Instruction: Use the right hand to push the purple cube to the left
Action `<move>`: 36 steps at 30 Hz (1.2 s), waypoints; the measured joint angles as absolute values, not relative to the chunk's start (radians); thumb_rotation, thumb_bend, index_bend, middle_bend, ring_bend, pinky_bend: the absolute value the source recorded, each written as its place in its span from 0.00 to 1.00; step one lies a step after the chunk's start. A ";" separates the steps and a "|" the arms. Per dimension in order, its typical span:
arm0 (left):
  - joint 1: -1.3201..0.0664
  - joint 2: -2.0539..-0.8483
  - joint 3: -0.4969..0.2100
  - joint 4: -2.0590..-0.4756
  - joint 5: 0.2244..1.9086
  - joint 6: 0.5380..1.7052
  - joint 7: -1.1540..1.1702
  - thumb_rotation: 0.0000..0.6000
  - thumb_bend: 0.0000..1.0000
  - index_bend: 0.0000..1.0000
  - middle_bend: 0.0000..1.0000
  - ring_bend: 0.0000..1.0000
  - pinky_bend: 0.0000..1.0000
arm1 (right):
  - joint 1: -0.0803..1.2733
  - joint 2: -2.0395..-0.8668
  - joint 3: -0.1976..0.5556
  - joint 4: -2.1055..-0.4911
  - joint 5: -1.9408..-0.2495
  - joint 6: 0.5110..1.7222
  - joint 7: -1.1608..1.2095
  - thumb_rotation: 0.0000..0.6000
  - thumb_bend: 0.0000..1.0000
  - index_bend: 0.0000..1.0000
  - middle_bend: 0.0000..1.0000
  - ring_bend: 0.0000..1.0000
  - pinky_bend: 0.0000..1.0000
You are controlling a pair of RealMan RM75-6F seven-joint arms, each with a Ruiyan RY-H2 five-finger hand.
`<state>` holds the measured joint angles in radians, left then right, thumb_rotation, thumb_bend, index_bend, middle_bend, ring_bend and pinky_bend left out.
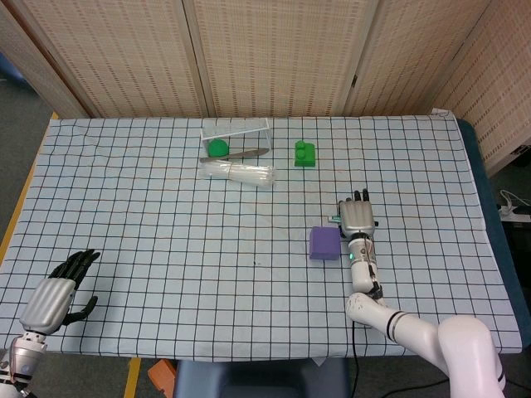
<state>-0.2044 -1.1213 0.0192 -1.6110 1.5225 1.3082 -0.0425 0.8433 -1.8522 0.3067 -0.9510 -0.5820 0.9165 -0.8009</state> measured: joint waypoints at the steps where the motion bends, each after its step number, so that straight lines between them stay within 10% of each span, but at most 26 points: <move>1: -0.205 -1.121 0.019 -1.609 1.522 1.308 -0.044 1.00 0.41 0.00 0.00 0.00 0.18 | 0.844 -1.854 0.306 -0.950 -0.583 0.917 -0.801 1.00 0.26 0.45 0.36 0.08 0.00; 36: -0.204 -1.127 0.020 -1.609 1.521 1.314 -0.021 1.00 0.41 0.00 0.00 0.00 0.18 | 0.834 -1.829 0.276 -1.035 -0.574 0.979 -0.889 1.00 0.27 0.50 0.40 0.12 0.01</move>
<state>-0.2038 -1.1269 0.0201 -1.6094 1.5210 1.3136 -0.0212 0.8336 -1.8288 0.2763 -1.0349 -0.5741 0.9791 -0.8889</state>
